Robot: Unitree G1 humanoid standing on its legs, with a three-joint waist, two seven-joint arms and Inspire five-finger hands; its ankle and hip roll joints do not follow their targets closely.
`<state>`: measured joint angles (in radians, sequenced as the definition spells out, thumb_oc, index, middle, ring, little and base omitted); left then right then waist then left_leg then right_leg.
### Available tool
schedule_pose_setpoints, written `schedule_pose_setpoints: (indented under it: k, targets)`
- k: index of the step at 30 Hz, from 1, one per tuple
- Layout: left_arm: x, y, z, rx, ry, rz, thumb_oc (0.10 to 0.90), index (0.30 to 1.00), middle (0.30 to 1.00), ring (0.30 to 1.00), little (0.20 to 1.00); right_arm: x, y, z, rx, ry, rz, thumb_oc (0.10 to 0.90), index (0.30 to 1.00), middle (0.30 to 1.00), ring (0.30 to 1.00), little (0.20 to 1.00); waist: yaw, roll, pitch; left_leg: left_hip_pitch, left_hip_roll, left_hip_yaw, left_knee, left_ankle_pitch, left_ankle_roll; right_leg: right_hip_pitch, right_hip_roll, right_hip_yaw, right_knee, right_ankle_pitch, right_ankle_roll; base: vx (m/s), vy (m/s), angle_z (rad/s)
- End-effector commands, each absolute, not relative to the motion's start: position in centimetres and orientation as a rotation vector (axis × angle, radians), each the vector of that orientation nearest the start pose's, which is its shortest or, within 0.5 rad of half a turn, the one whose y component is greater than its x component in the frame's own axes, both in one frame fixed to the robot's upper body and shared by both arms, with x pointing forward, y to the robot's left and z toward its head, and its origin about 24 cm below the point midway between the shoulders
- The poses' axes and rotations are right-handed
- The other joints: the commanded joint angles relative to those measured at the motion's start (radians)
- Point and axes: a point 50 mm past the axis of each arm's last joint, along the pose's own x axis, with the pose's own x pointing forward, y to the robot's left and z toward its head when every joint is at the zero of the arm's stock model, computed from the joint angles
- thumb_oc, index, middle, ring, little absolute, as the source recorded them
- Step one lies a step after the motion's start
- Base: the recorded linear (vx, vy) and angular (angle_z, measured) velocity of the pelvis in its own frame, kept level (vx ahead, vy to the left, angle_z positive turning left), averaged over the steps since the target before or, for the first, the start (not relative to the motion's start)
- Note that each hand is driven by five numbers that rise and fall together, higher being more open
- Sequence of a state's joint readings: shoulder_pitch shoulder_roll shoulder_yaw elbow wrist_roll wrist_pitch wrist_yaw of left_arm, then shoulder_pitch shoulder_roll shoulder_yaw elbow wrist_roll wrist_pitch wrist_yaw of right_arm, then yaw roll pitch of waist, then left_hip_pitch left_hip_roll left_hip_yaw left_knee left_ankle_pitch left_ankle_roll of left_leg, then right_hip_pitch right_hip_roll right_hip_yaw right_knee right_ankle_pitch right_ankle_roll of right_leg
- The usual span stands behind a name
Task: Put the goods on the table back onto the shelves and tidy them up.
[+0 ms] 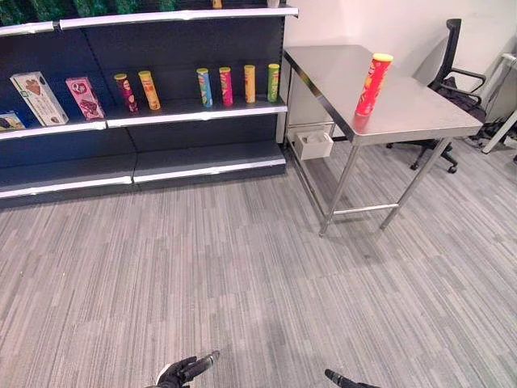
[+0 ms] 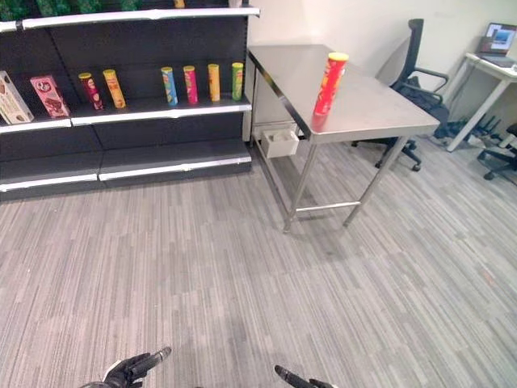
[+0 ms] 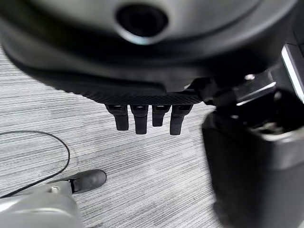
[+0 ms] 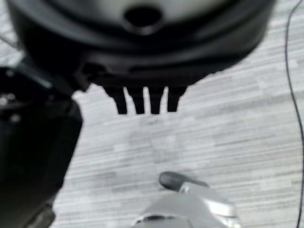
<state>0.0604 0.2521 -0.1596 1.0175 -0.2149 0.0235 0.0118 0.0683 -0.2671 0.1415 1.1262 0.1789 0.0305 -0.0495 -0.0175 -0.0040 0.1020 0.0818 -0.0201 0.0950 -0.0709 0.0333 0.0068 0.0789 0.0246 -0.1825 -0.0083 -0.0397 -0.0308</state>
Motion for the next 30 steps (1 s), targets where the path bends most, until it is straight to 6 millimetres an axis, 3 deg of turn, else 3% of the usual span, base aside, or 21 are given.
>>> schedule_pose_setpoints:
  k: [1,12,19,24,28,29,30]
  targets:
    - [13.1,23.5,-14.2,0.136,1.005,0.124,0.800,0.900,0.900,0.900,0.900,10.4,-25.8,-14.8,-0.223,1.128,-0.206,0.800,0.900,0.900,0.900,0.900,-0.003,-0.019,0.014,0.033,0.051,0.028,-0.016,-0.033,-0.056,0.031,-0.066,0.000,-0.079,0.039,0.132,0.00,0.000,0.00]
    - [12.6,23.4,-14.4,0.113,1.019,0.161,0.800,0.900,0.900,0.900,0.900,9.9,-26.0,-14.9,-0.221,1.145,-0.223,0.800,0.900,0.900,0.900,0.900,0.002,-0.024,0.015,0.043,0.056,0.024,-0.016,-0.033,-0.058,0.040,-0.056,0.003,-0.079,0.030,0.125,0.01,-0.021,0.00]
    - [13.7,23.3,-13.9,0.114,0.981,0.148,0.800,0.900,0.900,0.900,0.900,10.6,-25.9,-14.7,-0.237,1.127,-0.203,0.800,0.900,0.900,0.900,0.900,0.002,-0.034,0.038,0.020,0.067,0.023,0.044,-0.052,-0.063,0.038,-0.052,-0.001,-0.076,0.027,0.116,0.02,-0.057,-0.02]
    - [14.9,23.2,-13.3,0.109,0.938,0.147,0.800,0.900,0.900,0.900,0.900,11.5,-26.0,-14.4,-0.234,1.098,-0.208,0.800,0.900,0.900,0.900,0.900,0.008,-0.051,0.086,-0.109,0.084,0.021,0.278,-0.085,-0.083,0.026,-0.053,-0.009,-0.050,0.006,0.090,-0.02,-0.085,0.05]
    - [15.9,22.6,-12.9,0.102,0.897,0.128,0.800,0.900,0.900,0.900,0.900,11.8,-26.2,-14.2,-0.235,1.077,-0.215,0.800,0.900,0.900,0.900,0.900,0.016,-0.063,0.119,-0.232,0.094,-0.015,0.490,-0.015,-0.082,0.044,-0.037,-0.017,-0.040,-0.014,0.058,0.10,-0.086,0.07]
    - [16.2,22.3,-12.7,0.094,0.880,0.119,0.800,0.900,0.900,0.900,0.900,11.9,-26.2,-14.1,-0.231,1.075,-0.218,0.800,0.900,0.900,0.900,0.900,0.025,-0.067,0.119,-0.309,0.078,-0.015,0.430,-0.038,-0.060,0.058,-0.034,-0.021,-0.051,-0.035,0.066,0.21,-0.026,0.07]
    - [16.2,22.3,-12.7,0.094,0.881,0.119,0.800,0.900,0.900,0.900,0.900,11.9,-26.2,-14.2,-0.231,1.076,-0.218,0.800,0.900,0.900,0.900,0.900,0.025,-0.068,0.119,-0.308,0.077,-0.015,0.429,-0.038,-0.060,0.059,-0.035,-0.021,-0.051,-0.036,0.067,0.27,0.018,0.03]
